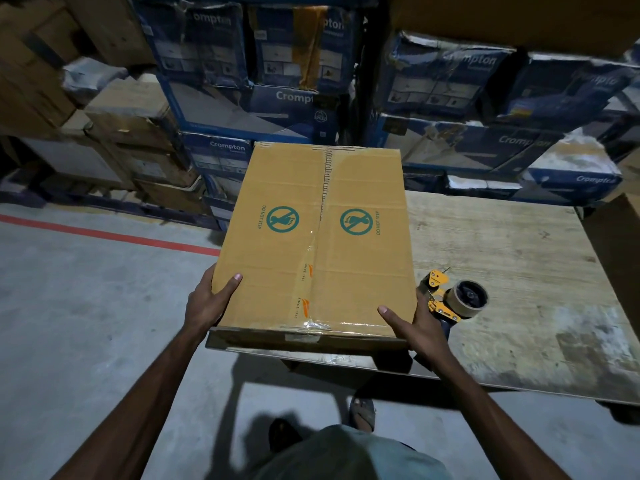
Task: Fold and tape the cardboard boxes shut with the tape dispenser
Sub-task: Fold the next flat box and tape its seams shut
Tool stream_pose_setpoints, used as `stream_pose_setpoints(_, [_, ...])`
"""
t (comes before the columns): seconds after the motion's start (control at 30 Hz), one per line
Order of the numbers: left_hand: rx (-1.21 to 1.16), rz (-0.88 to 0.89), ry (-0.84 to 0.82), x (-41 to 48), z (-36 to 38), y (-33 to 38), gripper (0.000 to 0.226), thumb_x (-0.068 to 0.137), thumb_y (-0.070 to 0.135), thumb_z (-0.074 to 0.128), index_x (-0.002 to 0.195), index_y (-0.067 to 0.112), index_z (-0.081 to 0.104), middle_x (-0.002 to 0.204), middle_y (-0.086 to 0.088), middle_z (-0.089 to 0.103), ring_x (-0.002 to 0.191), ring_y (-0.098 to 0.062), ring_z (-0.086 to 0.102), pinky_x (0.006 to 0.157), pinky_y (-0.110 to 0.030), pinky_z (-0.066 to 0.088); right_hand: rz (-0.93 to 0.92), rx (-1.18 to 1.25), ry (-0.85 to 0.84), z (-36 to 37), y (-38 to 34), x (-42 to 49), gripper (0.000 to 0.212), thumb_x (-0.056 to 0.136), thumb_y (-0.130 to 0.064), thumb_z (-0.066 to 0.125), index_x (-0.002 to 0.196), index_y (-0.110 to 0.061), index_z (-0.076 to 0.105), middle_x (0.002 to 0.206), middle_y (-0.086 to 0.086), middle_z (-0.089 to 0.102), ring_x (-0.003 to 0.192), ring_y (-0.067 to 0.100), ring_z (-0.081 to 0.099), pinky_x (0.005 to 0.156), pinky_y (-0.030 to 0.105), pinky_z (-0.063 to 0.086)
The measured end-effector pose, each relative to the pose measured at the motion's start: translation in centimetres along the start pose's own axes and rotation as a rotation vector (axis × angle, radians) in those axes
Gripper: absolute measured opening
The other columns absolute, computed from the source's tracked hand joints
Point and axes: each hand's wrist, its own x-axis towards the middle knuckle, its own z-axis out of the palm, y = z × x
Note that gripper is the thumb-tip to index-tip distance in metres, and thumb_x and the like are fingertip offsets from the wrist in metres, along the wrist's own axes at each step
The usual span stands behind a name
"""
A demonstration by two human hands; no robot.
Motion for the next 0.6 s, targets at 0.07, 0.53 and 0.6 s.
stream_pose_setpoints(0.07, [0.026,0.007,0.017,0.0,0.0,0.0,0.07,0.092,0.066,0.062,0.15,0.029,0.05,0.141,-0.004,0.063,0.124,-0.032,0.061,0.105,-0.052,0.049,0.033,0.003,-0.001,-0.2,0.4,0.2,0.091,0.078,-0.076,0.071,0.153,-0.038,0.034,0.133,-0.017,0.056,0.119,0.013,0.056,0.105,0.044,0.049])
stream_pose_setpoints(0.53, [0.185,0.602,-0.159,-7.5,10.7,8.6,0.023,0.098,0.027,0.07,0.12,0.023,0.074,0.116,0.01,0.072,0.097,0.001,0.063,0.091,-0.012,0.048,0.558,0.313,0.254,-2.4,12.2,6.7,0.068,0.074,-0.023,0.086,0.129,-0.017,0.047,0.121,0.019,0.066,0.103,0.039,0.066,0.09,0.053,0.055])
stream_pose_setpoints(0.6, [0.157,0.541,-0.299,-8.3,12.8,10.8,0.021,0.095,0.026,0.074,0.115,0.023,0.077,0.105,0.01,0.076,0.088,0.009,0.065,0.081,-0.003,0.045,0.465,0.436,0.233,-3.3,12.7,7.2,0.044,0.076,-0.006,0.07,0.116,-0.005,0.052,0.091,0.022,0.068,0.069,0.033,0.066,0.064,0.047,0.058])
